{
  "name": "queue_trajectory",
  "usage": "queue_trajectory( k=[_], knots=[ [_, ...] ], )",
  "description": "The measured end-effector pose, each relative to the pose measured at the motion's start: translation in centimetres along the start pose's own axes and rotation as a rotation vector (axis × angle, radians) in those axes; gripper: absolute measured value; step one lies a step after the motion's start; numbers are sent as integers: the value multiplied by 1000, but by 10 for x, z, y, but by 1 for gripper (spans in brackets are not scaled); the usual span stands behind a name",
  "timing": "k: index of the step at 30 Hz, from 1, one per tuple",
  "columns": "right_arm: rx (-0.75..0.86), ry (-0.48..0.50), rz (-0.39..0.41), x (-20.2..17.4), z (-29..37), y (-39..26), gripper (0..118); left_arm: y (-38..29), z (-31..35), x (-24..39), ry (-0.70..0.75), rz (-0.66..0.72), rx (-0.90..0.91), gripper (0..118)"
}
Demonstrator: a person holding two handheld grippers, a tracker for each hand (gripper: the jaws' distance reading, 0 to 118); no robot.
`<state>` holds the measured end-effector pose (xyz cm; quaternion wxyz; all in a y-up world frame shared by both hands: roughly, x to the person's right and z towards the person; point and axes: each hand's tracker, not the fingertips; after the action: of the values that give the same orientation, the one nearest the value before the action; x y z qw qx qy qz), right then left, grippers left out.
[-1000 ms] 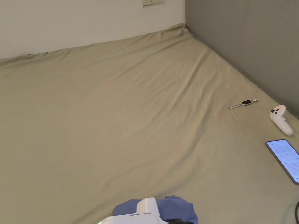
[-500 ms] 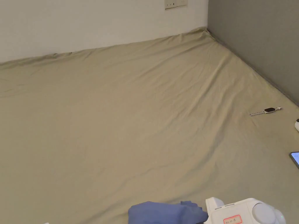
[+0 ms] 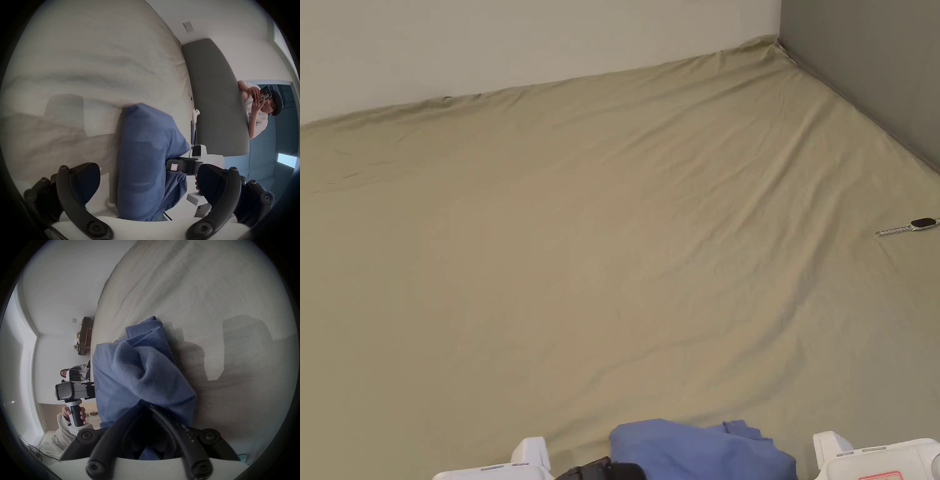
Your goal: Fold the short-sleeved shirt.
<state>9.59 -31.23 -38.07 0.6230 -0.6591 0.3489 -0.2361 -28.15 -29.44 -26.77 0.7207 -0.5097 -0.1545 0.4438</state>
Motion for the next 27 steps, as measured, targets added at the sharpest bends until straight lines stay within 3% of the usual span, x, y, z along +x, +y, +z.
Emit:
queue_trajectory(
  k=[4, 5, 6, 8, 9, 10, 12, 16, 18, 21, 24, 27],
  knots=[
    [10, 13, -12, 2, 0, -3, 1, 3, -42, 2, -1, -68, -106, 118],
    [16, 12, -15, 2, 0, -5, 1, 3, -47, 9, -55, -121, -49, 115],
    [21, 15, -16, 2, 0, -6, 1, 4, -53, 14, -95, -122, -43, 103],
    [32, 16, -24, 4, 0, -8, 1, 2, -65, 14, 45, -106, -80, 27],
    [39, 21, -37, 6, 0, -9, 1, 1, -68, 9, 112, -173, -85, 26],
    [43, 25, -46, 7, 0, -10, 1, 2, -68, 3, 30, -192, -94, 26],
    [50, 38, -57, 7, -1, -11, 1, 10, -61, -8, -82, -38, -117, 25],
    [49, 19, -58, -7, 0, -9, 0, 15, -50, -7, -76, -109, -136, 24],
    [92, 83, -56, -22, 9, -9, 0, 23, -32, -14, -120, -107, -161, 24],
    [149, 218, 7, -48, 30, -5, 0, 46, 20, -39, -105, -138, -163, 24],
    [167, 152, 96, -78, 40, 0, 0, 75, 99, -75, -93, -150, -159, 24],
    [155, 138, 85, -92, 31, 4, 0, 105, 188, -121, 14, -178, -131, 24]
  ],
)
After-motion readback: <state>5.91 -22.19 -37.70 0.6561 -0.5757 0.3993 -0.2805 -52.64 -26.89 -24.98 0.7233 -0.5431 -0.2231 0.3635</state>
